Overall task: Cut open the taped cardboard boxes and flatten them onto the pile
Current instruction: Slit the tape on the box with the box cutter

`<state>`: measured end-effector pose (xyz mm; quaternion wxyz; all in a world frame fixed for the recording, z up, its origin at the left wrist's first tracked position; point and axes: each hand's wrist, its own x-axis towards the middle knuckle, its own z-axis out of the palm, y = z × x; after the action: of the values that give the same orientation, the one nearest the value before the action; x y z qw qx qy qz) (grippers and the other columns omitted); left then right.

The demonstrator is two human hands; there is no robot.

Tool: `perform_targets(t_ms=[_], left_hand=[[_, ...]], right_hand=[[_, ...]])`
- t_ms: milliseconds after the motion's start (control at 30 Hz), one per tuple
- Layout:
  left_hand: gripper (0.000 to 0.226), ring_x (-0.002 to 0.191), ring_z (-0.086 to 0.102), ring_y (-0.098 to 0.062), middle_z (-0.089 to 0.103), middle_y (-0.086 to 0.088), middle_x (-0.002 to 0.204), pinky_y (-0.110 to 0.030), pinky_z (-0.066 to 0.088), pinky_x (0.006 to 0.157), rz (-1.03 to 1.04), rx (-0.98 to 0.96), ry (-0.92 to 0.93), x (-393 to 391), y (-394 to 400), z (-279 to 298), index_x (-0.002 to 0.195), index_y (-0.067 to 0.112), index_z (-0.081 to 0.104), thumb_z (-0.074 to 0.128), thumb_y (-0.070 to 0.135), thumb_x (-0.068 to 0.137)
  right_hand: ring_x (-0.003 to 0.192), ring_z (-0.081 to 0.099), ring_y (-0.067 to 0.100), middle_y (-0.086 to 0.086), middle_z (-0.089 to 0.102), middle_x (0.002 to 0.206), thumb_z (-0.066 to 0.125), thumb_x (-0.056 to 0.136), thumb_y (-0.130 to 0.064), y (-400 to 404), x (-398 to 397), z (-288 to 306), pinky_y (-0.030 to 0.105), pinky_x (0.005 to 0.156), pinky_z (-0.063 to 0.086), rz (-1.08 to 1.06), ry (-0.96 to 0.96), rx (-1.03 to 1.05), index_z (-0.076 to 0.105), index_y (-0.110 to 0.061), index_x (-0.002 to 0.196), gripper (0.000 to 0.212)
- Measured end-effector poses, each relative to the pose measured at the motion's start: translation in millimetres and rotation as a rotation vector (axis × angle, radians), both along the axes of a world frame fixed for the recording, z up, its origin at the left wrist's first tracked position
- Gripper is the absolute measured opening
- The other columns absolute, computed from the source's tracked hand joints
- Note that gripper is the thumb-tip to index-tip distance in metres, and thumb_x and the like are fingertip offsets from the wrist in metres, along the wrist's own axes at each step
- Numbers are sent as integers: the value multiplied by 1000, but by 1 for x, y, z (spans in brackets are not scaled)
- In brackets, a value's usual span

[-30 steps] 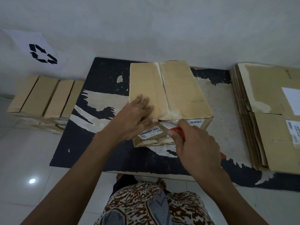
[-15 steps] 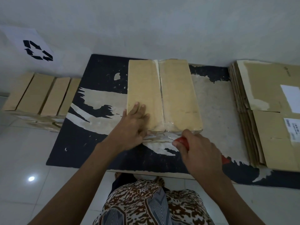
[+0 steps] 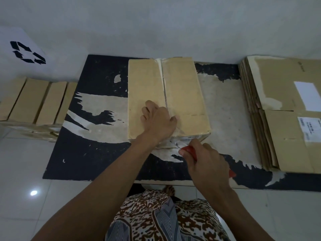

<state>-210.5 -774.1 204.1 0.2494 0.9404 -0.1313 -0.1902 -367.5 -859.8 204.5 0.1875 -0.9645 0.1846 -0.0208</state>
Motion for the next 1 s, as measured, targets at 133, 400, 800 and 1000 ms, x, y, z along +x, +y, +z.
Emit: perform_targets(t_ms=[133,400,800,1000], left_hand=[[27,118,32,-26,25,-7,129,-35,22,92,108,-133,-70,-2,0,-4,105,11,53,62,34,93],[24,120,31,-25,24,-3,131,-42,25,101,92,-170,9,3,-5,-3,109,13,53,55,34,97],[37,107,28,-16,19,2,111,-28,27,93,210,-265,365,13,-16,25,88,18,48,63,52,92],[21,90,36,-5,32,14,96,-4,29,77,184,-441,365,5,-9,30,93,24,61,54,42,100]], right_hand=[[64,62,25,4,63,79,48,96,-53,2,0,1,36,55,50,0,-28,-4,60,-19,106,37],[63,63,26,5,64,79,36,95,-53,11,8,-1,30,55,34,-34,-23,-62,60,-20,114,45],[91,64,29,6,63,106,31,101,-53,5,10,5,34,65,35,-61,76,-32,42,-26,134,44],[84,63,24,2,62,95,36,99,-54,0,5,3,34,66,43,-70,53,12,48,-23,128,44]])
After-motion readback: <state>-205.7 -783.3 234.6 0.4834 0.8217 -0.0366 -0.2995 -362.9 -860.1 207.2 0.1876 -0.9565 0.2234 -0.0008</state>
